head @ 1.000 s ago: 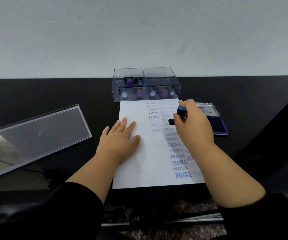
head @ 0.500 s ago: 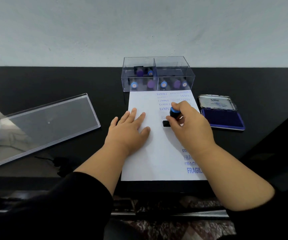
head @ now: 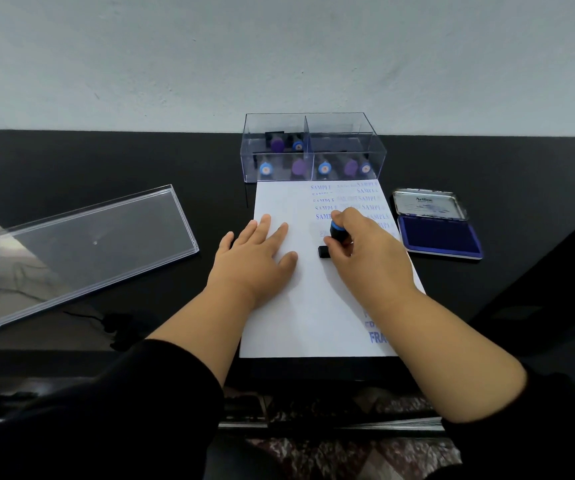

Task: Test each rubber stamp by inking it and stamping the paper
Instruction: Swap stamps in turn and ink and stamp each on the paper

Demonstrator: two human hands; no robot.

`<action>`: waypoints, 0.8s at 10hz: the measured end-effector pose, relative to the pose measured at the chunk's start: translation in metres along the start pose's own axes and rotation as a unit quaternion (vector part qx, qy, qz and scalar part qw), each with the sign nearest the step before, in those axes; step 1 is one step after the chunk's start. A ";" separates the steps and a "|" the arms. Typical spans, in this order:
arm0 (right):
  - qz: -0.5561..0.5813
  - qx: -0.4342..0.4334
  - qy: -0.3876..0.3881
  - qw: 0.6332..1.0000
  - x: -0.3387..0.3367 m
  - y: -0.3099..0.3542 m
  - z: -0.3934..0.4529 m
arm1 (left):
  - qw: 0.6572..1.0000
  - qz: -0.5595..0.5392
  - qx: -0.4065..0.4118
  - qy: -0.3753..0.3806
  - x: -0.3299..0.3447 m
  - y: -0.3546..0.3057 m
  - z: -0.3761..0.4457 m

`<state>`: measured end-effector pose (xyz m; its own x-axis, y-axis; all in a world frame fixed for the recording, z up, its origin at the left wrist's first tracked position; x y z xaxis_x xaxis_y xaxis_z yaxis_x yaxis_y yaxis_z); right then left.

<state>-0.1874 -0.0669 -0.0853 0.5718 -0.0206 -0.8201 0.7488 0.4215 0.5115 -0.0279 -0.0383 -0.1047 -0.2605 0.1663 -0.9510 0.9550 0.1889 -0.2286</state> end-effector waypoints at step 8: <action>-0.021 -0.006 -0.016 1.000 0.001 0.001 -0.001 | 1.000 0.001 0.001 0.004 -0.001 0.001 0.000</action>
<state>-0.1866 -0.0654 -0.0862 0.5511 -0.0677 -0.8317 0.7683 0.4300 0.4741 -0.0269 -0.0384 -0.1043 -0.2591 0.1747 -0.9499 0.9559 0.1872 -0.2263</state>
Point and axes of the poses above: each hand's wrist, its own z-axis towards the middle knuckle, its own x-axis out of the palm, y = z × x, the point moved 1 cm from there along z, towards the middle knuckle, and after that the axes turned 4 degrees about y, right-handed, at the moved point
